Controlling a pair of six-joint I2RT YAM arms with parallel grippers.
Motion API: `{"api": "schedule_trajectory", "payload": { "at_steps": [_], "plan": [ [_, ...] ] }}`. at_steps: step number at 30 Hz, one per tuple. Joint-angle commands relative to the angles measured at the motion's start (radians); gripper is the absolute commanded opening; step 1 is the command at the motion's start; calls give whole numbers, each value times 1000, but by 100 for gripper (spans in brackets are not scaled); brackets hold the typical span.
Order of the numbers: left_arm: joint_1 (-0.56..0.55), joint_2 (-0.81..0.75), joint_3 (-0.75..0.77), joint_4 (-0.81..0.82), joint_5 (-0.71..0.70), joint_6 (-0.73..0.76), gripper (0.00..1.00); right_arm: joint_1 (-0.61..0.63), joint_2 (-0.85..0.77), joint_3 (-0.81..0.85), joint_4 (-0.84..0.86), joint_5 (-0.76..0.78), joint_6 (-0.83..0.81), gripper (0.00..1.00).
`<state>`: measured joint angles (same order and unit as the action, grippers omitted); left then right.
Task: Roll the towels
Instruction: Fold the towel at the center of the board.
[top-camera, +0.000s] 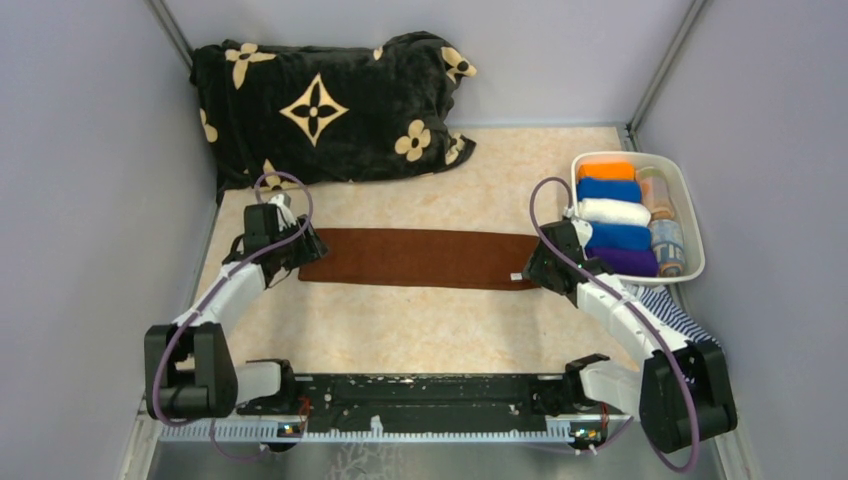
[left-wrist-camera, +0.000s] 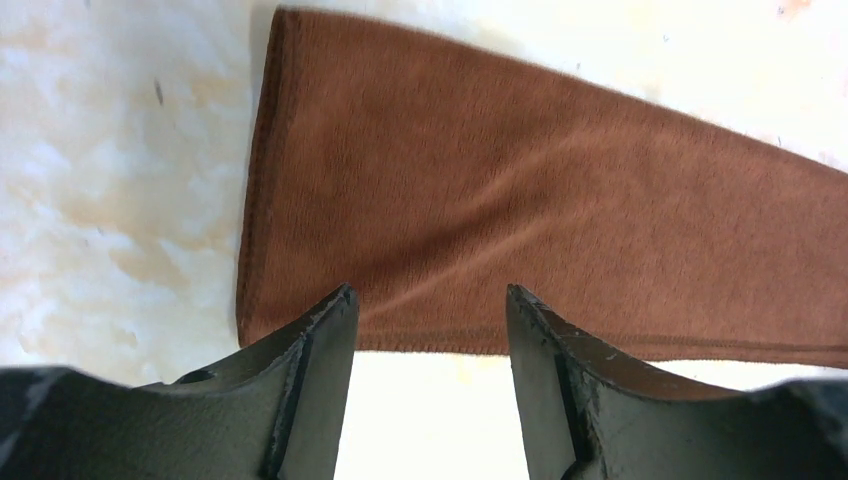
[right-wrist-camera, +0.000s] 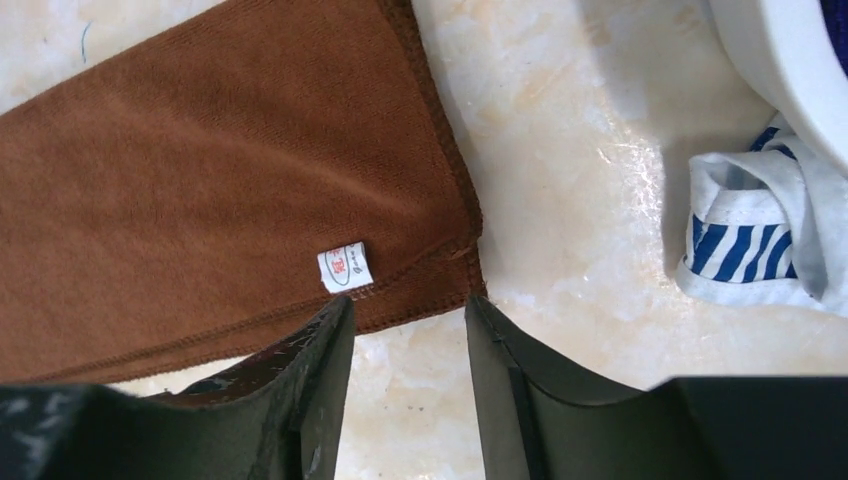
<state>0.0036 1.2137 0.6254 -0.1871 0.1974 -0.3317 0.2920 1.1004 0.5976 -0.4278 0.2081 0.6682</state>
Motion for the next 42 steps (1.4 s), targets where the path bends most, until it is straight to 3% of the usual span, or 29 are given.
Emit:
{"api": "schedule_trajectory", "payload": {
  "at_steps": [1,8,19,42],
  "plan": [
    [-9,103,97,22,-12,74,62,-6,11,-2,68,57,70,44],
    [-21,247,215,-13,-46,160,60,-6,76,13,103,64,115,37],
    [-27,346,232,-14,-55,187,59,-6,130,9,145,85,153,33],
    [-31,369,245,-30,-73,208,59,-6,163,-13,87,29,151,31]
  ]
}}
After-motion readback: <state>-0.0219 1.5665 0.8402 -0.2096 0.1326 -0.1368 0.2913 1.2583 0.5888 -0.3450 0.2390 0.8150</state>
